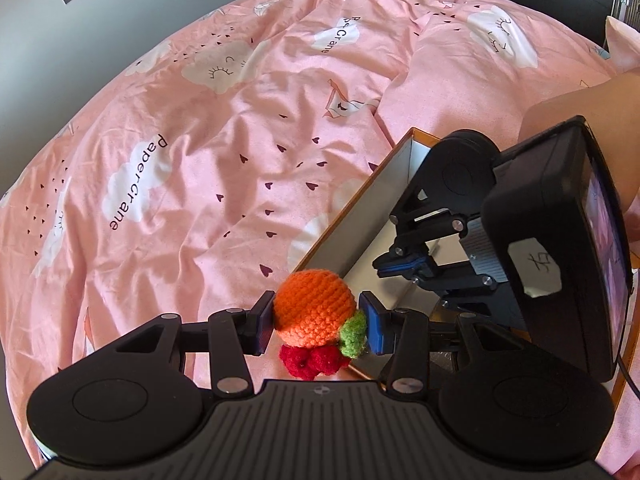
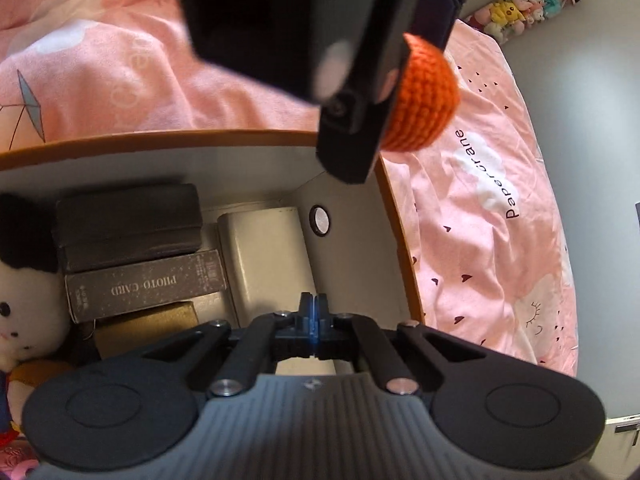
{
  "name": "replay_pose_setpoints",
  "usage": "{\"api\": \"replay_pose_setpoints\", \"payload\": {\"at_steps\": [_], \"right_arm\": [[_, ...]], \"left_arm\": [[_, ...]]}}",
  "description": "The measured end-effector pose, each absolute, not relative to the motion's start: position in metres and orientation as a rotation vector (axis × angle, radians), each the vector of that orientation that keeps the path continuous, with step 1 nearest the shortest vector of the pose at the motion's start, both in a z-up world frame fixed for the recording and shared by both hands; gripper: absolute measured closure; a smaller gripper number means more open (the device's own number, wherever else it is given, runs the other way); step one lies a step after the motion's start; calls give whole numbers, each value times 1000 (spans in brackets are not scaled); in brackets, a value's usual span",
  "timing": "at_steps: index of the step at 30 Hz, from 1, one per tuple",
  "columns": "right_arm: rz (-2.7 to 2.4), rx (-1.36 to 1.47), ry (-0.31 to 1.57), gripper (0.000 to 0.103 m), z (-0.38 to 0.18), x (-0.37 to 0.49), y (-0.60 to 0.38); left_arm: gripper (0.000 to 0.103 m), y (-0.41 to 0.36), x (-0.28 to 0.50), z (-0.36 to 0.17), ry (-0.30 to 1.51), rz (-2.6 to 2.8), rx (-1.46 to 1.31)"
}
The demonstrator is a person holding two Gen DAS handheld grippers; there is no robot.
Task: Organize objects
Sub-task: 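Carry the white box and crocheted fruit over the orange box and lower them inside, then open the right tool to release the white box while the left tool releases the fruit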
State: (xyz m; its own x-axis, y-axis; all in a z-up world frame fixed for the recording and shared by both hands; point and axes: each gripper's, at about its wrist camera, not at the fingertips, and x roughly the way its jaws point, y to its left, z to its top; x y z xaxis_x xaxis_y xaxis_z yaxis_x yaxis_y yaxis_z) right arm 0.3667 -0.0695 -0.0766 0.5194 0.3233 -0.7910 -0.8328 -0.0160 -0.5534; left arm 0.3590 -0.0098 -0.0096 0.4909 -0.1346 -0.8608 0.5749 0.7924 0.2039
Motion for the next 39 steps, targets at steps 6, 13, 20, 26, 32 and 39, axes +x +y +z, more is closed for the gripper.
{"api": "replay_pose_setpoints", "payload": {"at_steps": [6,13,20,26,32,39], "right_arm": [[956,-1151,595,103,-57,371,-92],[865,-894,720,101,-23,371,-145],[801,-752,772,92,-18,360,-185],[785,-733,779,82,-24,362,-197],[781,-716,778,78,-26,360,-200],[787,-709,756,76,-14,340,-197]], "left_arm": [[52,-24,355,-12,968,-505,516],[52,-61,350,-27,970,-606,507],[52,-103,356,-58,999,-684,515],[50,-117,362,-75,1046,-688,539],[41,-112,356,-70,1046,-665,538],[36,-101,337,-43,1005,-633,516]]}}
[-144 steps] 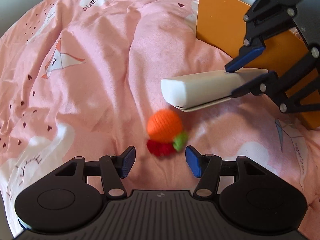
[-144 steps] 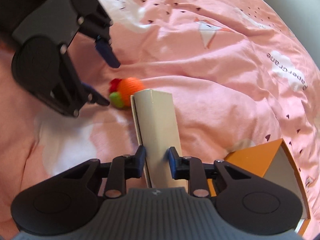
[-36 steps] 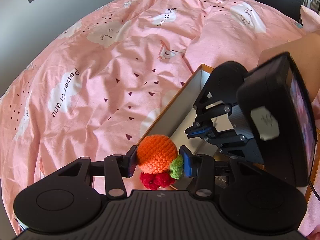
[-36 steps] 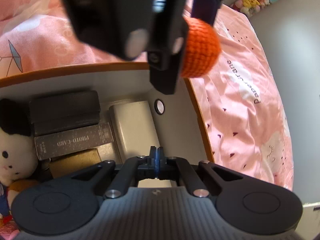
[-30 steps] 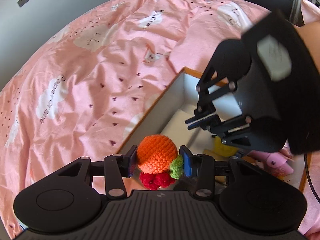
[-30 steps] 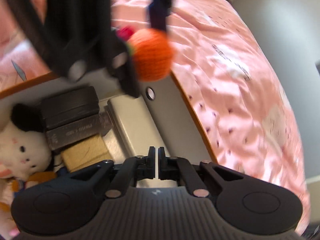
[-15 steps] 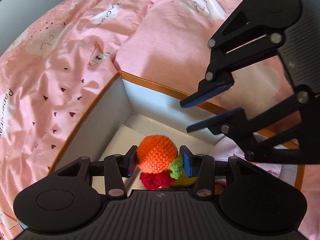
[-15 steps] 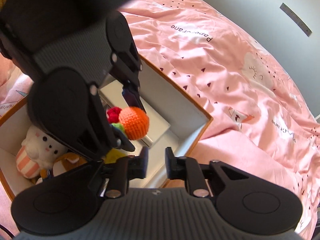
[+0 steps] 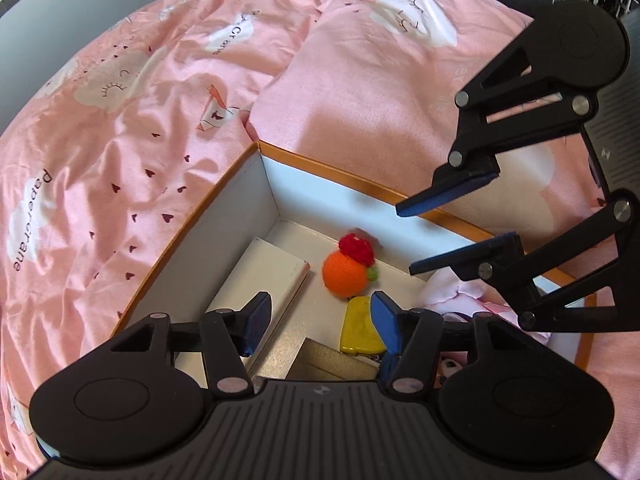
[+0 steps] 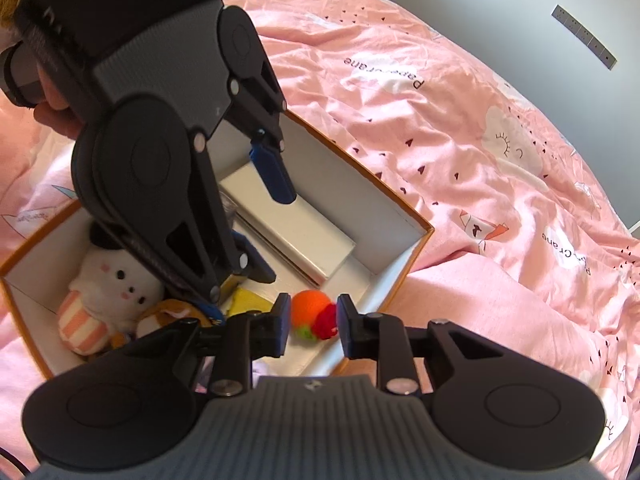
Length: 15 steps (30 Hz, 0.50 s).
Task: Organize objects
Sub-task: 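Open the right tool to release the white box while the left tool releases the fruit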
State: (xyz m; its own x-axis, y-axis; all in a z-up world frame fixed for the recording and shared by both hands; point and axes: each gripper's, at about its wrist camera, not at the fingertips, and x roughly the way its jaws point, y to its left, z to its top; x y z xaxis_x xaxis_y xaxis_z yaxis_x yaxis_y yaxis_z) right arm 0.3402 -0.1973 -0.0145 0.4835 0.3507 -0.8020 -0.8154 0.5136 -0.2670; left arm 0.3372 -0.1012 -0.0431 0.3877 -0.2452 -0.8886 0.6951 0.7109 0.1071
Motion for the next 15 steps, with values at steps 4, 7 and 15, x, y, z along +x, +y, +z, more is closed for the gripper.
{"api": "replay_pose_setpoints", "payload": {"at_steps": [4,7,15], "right_arm": [[786,-700,752,75,-5,322,-196],[775,-686,756,73,3,309,-195],[733,-487,789,62,40,278,-201]], "left_arm": [[36,-96,317,-25,971,-624,511],[36,-94,300,-12,947,-602,522],[34,-77,248,27,863,-469,485]]}}
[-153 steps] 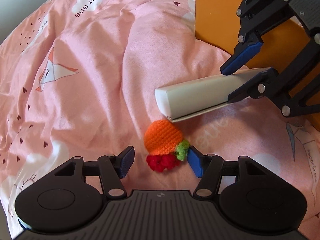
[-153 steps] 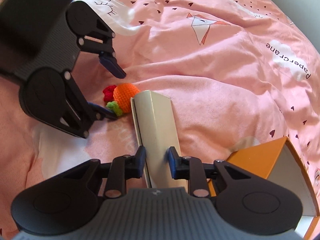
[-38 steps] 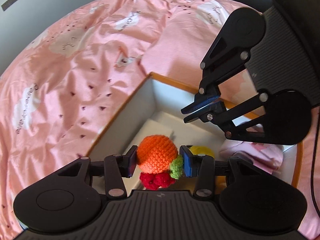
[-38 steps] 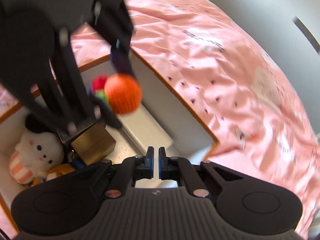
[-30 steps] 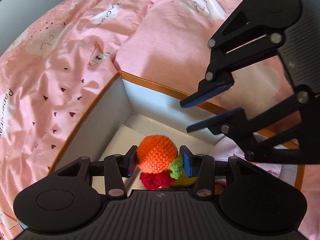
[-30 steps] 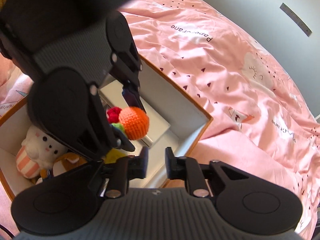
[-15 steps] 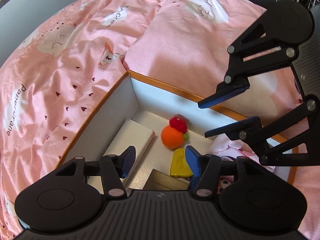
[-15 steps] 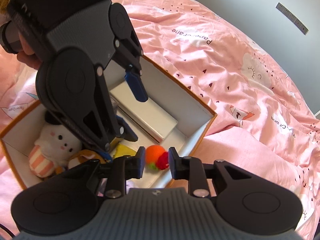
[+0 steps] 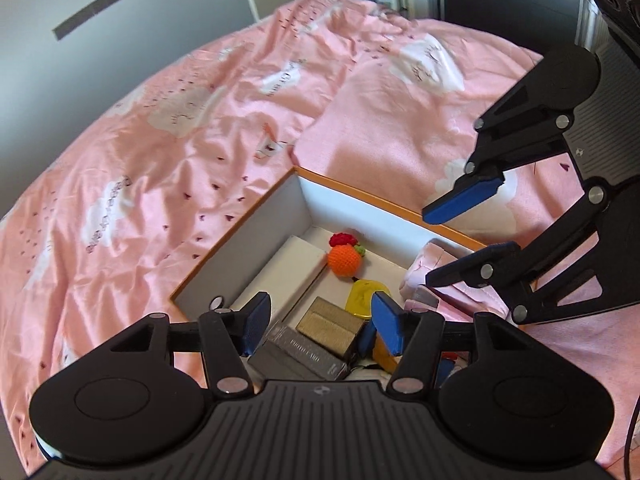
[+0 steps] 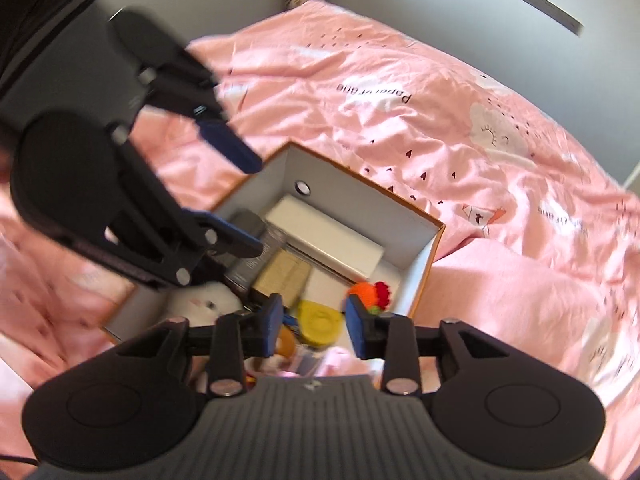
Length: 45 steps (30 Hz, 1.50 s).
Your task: Organize objects
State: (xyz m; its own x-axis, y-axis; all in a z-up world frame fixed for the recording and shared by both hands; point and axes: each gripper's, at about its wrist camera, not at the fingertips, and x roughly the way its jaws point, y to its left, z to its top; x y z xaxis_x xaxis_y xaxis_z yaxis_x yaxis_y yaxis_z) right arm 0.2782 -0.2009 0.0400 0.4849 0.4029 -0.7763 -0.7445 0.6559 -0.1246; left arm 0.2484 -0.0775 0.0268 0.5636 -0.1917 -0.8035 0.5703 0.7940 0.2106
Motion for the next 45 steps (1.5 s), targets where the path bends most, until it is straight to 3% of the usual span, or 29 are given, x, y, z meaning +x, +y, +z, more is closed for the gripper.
{"api": "replay_pose_setpoints", "payload": {"at_steps": [4,7,11,13,20,33,45], "right_arm": [[649,-386,822,57,49,260,-197],[606,-319,815,46,50,242,-196],[581,-270,749,37,44,212,-193],[573,-246,719,37,40,197,-191],[494,-144,617,31,27,148,-192],[392,-60,548,30,-18,104,-197],[405,-80,573,30,-31,99,-192]], "left_arm": [[34,-64,220,41,830,-378,412],[34,-55,197,47,781,-308,375],[22,-40,167,50,721,-208,282],[18,-30,152,48,690,-153,224],[16,0,106,36,611,26,60],[16,0,61,-20,677,78,-9],[16,-1,61,-30,709,95,0]]}}
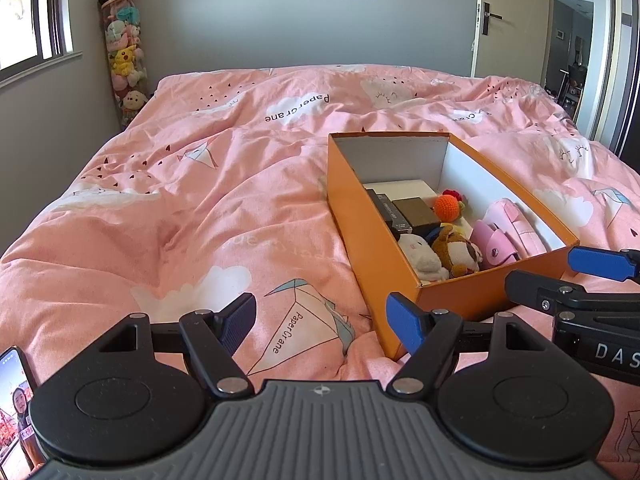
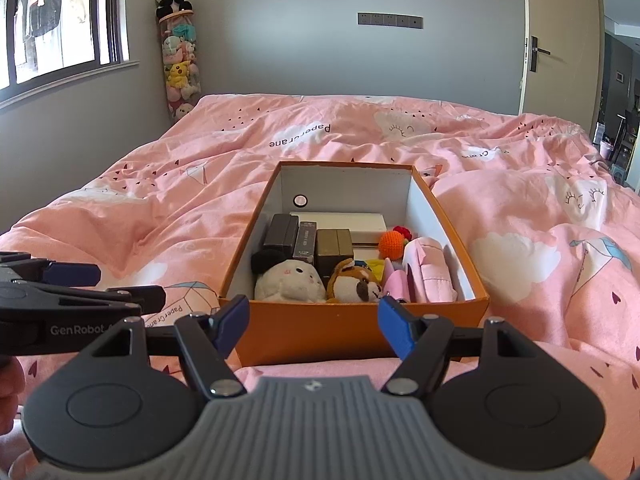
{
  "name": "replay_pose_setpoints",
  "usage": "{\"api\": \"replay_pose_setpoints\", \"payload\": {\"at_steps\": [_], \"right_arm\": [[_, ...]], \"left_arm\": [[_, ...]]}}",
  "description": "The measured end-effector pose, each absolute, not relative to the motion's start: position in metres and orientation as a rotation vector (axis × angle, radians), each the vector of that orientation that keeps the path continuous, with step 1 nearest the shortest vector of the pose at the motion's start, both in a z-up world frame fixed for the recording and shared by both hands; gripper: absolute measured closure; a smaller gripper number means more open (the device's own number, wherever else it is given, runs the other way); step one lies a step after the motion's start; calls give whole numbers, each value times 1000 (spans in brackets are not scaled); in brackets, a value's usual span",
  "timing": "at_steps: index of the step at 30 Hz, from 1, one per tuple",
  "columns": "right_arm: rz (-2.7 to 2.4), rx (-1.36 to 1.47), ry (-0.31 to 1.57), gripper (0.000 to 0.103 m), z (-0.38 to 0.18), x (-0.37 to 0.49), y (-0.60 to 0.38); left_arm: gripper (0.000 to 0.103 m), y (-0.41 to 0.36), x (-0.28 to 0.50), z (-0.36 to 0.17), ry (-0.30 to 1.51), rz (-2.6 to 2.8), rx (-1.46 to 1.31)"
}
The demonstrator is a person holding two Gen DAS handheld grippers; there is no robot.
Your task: Organize objects
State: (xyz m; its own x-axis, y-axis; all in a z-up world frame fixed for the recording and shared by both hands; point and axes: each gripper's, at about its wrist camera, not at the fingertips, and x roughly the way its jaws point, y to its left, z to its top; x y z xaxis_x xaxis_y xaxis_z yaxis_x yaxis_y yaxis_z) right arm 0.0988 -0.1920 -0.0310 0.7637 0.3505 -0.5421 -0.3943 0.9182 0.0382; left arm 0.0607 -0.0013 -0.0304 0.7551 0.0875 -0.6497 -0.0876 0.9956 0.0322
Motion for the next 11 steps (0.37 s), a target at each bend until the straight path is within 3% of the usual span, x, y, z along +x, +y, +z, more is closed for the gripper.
{"api": "replay_pose_setpoints", "payload": {"at_steps": [11], "right_arm": [[416,-95,581,30,-33,99,-189]], "left_arm": [[16,0,61,-31,721,94,-3]]}}
